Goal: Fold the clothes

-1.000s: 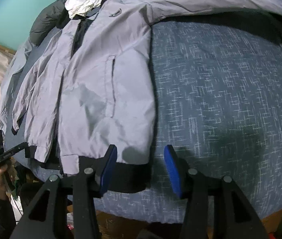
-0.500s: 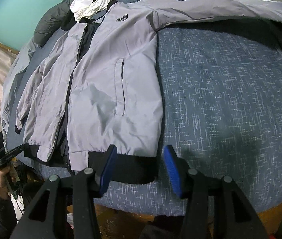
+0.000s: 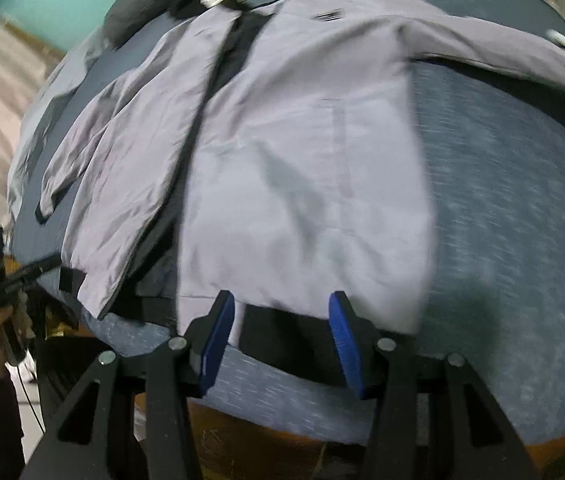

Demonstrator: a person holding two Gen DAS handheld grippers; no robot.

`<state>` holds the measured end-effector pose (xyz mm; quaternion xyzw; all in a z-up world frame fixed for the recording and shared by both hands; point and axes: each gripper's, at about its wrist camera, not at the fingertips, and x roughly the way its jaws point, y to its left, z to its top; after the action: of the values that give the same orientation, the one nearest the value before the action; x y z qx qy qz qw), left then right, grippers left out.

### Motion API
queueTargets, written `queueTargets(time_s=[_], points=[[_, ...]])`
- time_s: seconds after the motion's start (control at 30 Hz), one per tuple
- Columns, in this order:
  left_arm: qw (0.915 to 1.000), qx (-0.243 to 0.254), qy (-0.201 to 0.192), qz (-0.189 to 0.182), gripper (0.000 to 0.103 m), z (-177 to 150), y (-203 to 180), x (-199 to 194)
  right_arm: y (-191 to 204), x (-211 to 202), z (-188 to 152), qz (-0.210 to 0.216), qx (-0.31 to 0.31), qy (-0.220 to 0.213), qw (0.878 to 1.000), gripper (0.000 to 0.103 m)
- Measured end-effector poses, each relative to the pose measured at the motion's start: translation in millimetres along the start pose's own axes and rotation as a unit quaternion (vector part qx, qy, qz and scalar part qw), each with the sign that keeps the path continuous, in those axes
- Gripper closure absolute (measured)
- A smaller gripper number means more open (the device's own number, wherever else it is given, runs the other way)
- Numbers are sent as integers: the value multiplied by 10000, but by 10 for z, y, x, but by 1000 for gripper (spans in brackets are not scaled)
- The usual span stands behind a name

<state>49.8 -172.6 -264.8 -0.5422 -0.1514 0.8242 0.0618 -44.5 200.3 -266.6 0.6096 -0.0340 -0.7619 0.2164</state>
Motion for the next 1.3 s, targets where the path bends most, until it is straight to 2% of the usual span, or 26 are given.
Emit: queueTargets(time_s=[0.13,0.3,0.47,0.53,0.57,0.63,0.7,0.83,0.93,1.07,1.13,1.2,1.27,1.3], points=[[9996,225,-145,-30,59,-30,-143,-186,363,303,81,62,-354,189,9992,53],[9991,326,-246,-101,59,-52,-189,-307,673,581,135,12,-500,383,9980,53],[9990,314,-283,-144,59,-63,-199,-310,829,858,109,-307,-644,564,9959,54],[9990,311,-273,-145,59,-44,-185,-325,853,931,84,-495,-730,564,9945,64],[9990,311,-270,-145,59,-51,-186,-332,856,953,75,-550,-757,542,9941,66],[9991,305,-273,-146,59,-63,-183,-342,844,957,68,-541,-752,488,9945,83],[9990,292,-287,-151,59,-67,-168,-358,820,914,67,-561,-707,419,9950,89],[9990,292,-307,-160,59,-75,-137,-385,816,703,61,-104,-578,280,9979,93],[9991,259,-284,-164,59,-59,-132,-364,923,629,54,134,-572,281,9979,93],[9989,297,-263,-247,58,-46,-216,-363,1045,725,115,554,-261,299,9977,93],[9986,359,-255,-282,58,-44,-290,-377,1106,843,181,529,-170,383,9977,92],[9983,393,-279,-322,58,-41,-350,-411,1138,941,205,549,-84,456,9974,86],[9979,425,-293,-385,58,-38,-399,-437,1158,855,228,695,-74,284,9972,80],[9977,448,-277,-420,57,-38,-426,-436,1141,731,237,769,-126,141,9969,66]])
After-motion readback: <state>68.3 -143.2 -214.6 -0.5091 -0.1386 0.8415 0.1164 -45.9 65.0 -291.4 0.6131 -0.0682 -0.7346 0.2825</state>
